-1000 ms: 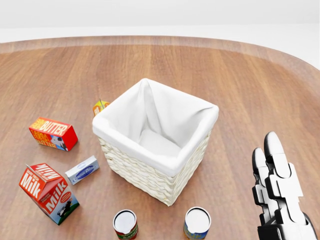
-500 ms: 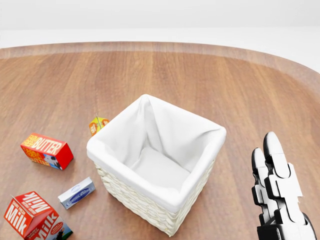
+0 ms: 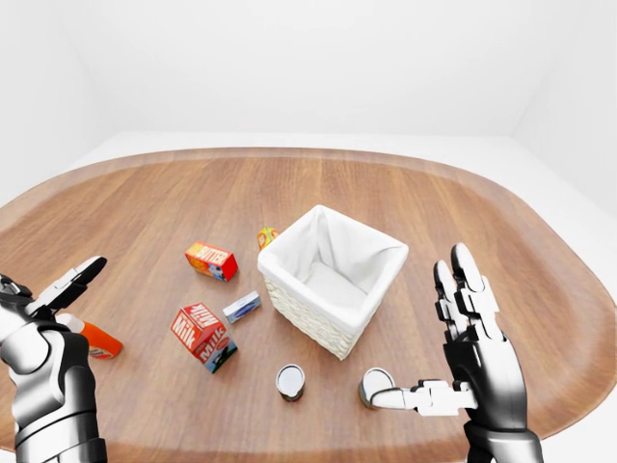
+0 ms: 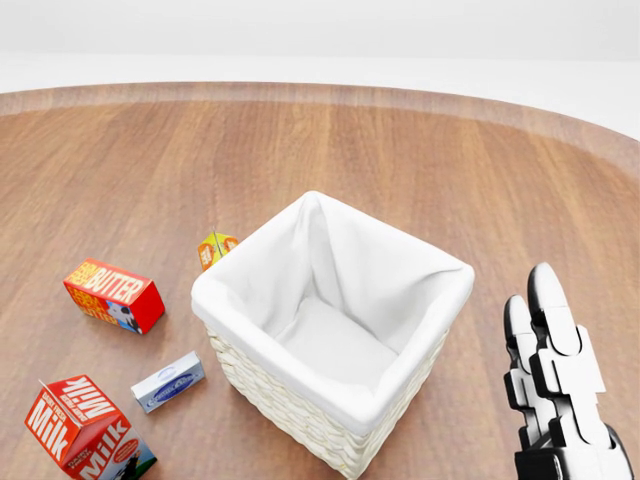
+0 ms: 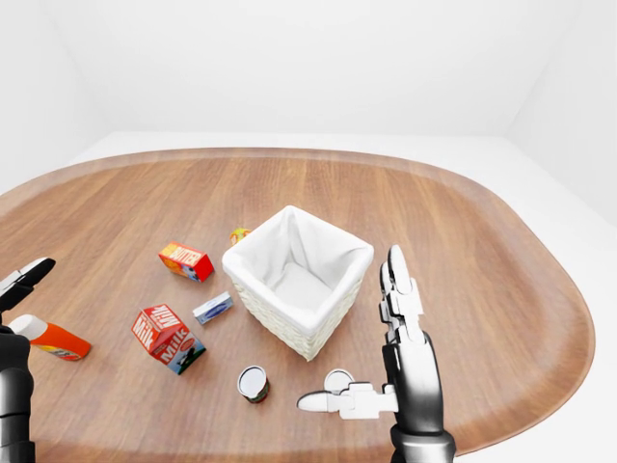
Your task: Pick up the alphabet soup, and put it in the basket.
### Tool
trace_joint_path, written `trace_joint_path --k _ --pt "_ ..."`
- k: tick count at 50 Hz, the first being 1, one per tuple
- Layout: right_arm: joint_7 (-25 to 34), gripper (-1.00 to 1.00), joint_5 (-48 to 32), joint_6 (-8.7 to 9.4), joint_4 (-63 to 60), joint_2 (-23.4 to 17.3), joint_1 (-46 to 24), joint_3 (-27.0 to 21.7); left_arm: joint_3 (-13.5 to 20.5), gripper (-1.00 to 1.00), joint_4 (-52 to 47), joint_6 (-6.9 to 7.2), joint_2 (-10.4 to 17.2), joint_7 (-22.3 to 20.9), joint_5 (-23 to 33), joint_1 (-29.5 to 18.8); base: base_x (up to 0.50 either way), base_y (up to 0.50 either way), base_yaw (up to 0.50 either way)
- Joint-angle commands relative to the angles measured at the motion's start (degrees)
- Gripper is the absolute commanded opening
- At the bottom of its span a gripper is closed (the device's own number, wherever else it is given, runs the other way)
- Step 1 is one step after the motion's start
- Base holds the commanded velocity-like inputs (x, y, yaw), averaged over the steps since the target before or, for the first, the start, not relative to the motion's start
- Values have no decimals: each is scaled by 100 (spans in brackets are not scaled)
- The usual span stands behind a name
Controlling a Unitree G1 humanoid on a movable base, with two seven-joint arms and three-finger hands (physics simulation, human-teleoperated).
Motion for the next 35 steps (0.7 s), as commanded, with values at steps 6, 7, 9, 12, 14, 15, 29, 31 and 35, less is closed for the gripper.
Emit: trace_joint_path --k 6,7,9,12,14,15,29,31,35 --pt "34 100 10 0 110 110 -16 -156 10 100 21 0 -10 -15 19 -9 2 0 0" --pt "21 100 -1 0 120 128 -1 -158 4 100 -1 0 -6 -1 17 -6 0 0 0" --pt "18 100 23 0 111 137 26 -158 7 100 -40 0 -3 13 11 5 0 0 0" --pt "-8 100 43 0 35 139 97 -127 2 100 27 0 -9 -8 22 -11 0 0 0" --pt "-92 100 10 0 -45 151 122 -121 -9 100 71 0 -5 -13 20 -22 0 0 0" --pt "-100 100 8 0 -50 147 121 -119 -11 100 71 0 -4 -12 19 -21 0 0 0" --pt "-444 100 -134 390 -685 34 142 104 -22 100 79 0 8 26 41 -51 0 0 0" --pt "-459 100 -134 419 -701 23 130 109 -24 100 86 0 10 26 39 -53 0 0 0" --pt "-479 100 -128 424 -703 4 126 116 -28 100 88 0 12 28 36 -52 0 0 0"
